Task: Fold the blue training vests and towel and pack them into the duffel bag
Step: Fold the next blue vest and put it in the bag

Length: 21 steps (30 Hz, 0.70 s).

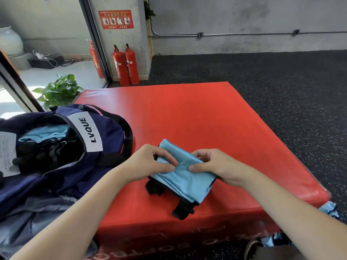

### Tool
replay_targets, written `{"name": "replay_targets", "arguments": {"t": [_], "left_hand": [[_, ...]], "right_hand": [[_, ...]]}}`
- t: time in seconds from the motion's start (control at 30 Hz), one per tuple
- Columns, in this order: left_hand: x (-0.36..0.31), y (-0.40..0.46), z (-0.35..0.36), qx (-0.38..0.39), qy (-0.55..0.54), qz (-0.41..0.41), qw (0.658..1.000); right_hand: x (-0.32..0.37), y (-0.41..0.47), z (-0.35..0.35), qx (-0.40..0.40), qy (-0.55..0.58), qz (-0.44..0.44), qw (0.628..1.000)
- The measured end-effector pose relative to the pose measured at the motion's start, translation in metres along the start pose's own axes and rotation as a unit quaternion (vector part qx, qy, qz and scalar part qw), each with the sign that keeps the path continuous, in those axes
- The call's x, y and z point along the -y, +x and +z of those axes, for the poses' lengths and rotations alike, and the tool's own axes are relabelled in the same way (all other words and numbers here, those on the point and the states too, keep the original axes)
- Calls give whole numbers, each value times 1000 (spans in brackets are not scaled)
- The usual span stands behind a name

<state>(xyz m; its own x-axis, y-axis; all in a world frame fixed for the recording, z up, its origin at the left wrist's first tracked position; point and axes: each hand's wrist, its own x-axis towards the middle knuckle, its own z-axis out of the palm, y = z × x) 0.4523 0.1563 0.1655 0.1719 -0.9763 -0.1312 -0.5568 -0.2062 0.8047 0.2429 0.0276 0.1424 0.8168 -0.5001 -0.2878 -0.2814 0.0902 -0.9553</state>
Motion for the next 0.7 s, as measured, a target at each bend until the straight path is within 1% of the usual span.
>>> {"name": "replay_targets", "arguments": {"t": [0.1, 0.17, 0.23, 0.33, 0.4, 0.47, 0.6, 0.7], "left_hand": [[5, -16, -9, -48, -17, 3, 999], [10, -29, -16, -93, -34, 13, 995], [15, -41, -22, -141, -43, 18, 989], [23, -59, -31, -190, -44, 26, 980], [28, -72, -36, -212, -34, 27, 976], [32, -85, -41, -232, -32, 29, 972], [43, -112, -49, -252, -25, 41, 966], [49, -133, -52, -273, -47, 37, 960]], "right_hand": [[4, -1, 7, 45, -4, 30, 999], [9, -3, 14, 79, -33, 49, 995], [13, -2, 25, 74, -42, 37, 996], [17, 3, 46, -5, 7, -23, 1000], [20, 6, 62, -62, 66, -62, 994], [24, 8, 78, -118, 91, -101, 984], [29, 8, 115, -209, 50, -170, 962], [31, 10, 140, -232, -2, -222, 947]]}}
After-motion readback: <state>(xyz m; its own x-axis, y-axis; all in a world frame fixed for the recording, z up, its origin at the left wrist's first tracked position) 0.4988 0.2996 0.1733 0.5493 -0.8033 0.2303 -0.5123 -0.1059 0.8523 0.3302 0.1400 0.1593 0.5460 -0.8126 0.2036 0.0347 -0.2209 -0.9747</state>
